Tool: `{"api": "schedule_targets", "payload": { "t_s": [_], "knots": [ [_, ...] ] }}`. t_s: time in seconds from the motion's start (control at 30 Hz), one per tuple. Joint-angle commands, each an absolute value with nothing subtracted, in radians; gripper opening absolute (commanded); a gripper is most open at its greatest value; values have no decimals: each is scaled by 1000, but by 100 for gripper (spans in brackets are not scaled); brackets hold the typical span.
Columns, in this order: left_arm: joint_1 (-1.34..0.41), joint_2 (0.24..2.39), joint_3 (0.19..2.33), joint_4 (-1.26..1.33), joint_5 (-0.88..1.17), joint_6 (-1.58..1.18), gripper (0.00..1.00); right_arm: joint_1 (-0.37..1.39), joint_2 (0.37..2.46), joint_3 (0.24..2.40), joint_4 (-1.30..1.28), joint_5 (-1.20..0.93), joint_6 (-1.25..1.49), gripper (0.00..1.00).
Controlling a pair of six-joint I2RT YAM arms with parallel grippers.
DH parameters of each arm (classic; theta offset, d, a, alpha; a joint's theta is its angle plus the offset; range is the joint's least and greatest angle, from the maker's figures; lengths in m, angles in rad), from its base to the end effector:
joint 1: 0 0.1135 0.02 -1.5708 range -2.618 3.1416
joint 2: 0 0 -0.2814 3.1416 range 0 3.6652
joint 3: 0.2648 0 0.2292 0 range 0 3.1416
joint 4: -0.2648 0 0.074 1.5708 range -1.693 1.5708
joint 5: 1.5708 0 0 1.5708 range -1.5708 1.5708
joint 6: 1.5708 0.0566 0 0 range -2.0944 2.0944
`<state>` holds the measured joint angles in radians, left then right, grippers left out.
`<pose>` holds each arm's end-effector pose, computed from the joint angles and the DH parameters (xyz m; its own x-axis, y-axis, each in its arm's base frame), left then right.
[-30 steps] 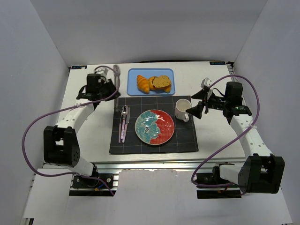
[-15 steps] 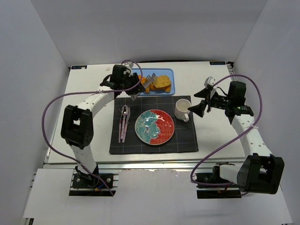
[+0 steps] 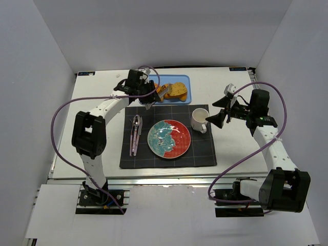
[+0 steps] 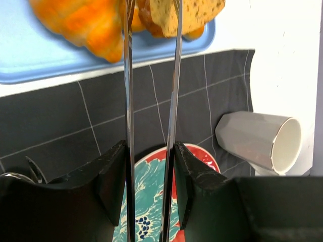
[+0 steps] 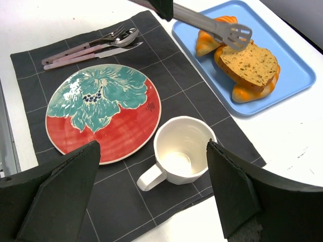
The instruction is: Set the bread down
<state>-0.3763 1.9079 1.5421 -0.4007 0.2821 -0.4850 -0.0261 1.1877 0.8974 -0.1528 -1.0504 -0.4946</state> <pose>0.3974 -0.1740 0.2669 -0.8222 -0.1566 -0.5473 0.1765 0.8439 -0.5067 0.2374 0.0429 0.3249 -0.0115 -0.2358 -0.9717 -0.8817 0.4608 -0.1014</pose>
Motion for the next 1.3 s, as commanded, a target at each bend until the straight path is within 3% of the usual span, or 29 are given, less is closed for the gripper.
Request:
{"api": "schedule_targets", "payload": {
  "t_s": [0.0,0.2,0.3,0.4,0.53,0.77,1.07,1.27],
  "knots": [
    [-390,1910,1580,-414,327,-465,50,-31,1173,893,-114,-1071,-477,89],
    [-391,1934,1591,-437,342,-453,47,-32,1173,893,-107,-1071,-471,89],
    [-391,1936,1601,-437,341,-451,26,-32,1175,894,-107,-1071,-471,90],
    [-391,1910,1612,-428,344,-459,14,-32,1172,896,-110,-1071,-469,89],
    [-391,1833,1614,-416,341,-471,6,-34,1169,900,-121,-1074,-471,89],
    [-391,1597,1487,-474,345,-442,3,-38,1170,905,-126,-1078,-474,89],
    [-393,1228,1002,-595,419,-498,2,-43,1183,907,-133,-1078,-485,89],
    [-406,1080,851,-626,451,-552,8,-43,1196,911,-121,-1086,-472,89]
  ]
}}
